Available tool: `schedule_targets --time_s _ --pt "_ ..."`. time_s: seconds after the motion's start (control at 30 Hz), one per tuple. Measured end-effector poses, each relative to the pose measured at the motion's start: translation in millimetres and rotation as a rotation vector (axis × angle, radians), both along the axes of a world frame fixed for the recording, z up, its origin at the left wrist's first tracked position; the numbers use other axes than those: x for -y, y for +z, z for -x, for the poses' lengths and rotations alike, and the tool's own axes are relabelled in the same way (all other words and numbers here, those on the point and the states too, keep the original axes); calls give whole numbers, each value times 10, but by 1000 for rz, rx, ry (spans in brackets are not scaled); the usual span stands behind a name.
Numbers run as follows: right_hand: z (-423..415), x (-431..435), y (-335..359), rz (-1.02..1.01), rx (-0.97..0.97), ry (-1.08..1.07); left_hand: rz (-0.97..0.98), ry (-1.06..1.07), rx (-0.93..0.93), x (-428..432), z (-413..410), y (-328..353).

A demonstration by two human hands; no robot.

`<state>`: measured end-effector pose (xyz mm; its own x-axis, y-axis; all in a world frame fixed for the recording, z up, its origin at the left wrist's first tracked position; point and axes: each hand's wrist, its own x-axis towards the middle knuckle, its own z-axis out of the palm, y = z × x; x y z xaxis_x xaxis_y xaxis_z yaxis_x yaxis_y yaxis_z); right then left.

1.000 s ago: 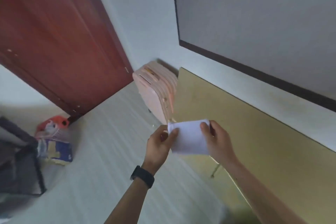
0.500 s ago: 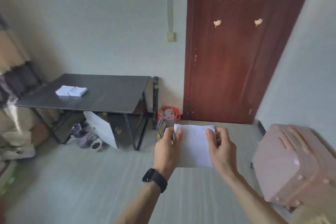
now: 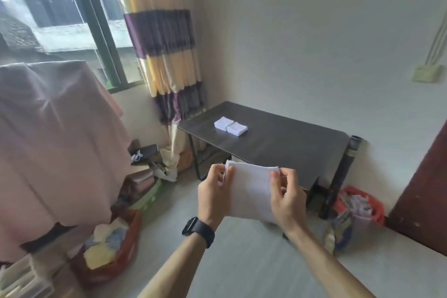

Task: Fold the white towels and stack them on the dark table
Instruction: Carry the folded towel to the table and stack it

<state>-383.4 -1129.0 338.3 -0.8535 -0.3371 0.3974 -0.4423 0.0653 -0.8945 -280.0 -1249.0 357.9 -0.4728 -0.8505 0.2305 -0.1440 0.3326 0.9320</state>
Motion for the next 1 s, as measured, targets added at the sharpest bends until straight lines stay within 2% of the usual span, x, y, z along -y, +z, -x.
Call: schedule_targets --time_s 0.13,0.3,0.47,0.73,1.0 --pt "391 984 -10 31 46 67 -15 89 -20 869 308 76" --pt "843 2069 -44 -24 51 134 -37 204 -22 1852 664 -6" --pt "1322 3060 -246 -61 82 164 -83 218 0 2857 1130 -275" --pt "2158 4642 -665 -129 184 65 -110 22 186 4622 2039 -770" --pt "3072 5579 -1020 -209 326 -99 -67 -201 440 5816 3206 -1183"
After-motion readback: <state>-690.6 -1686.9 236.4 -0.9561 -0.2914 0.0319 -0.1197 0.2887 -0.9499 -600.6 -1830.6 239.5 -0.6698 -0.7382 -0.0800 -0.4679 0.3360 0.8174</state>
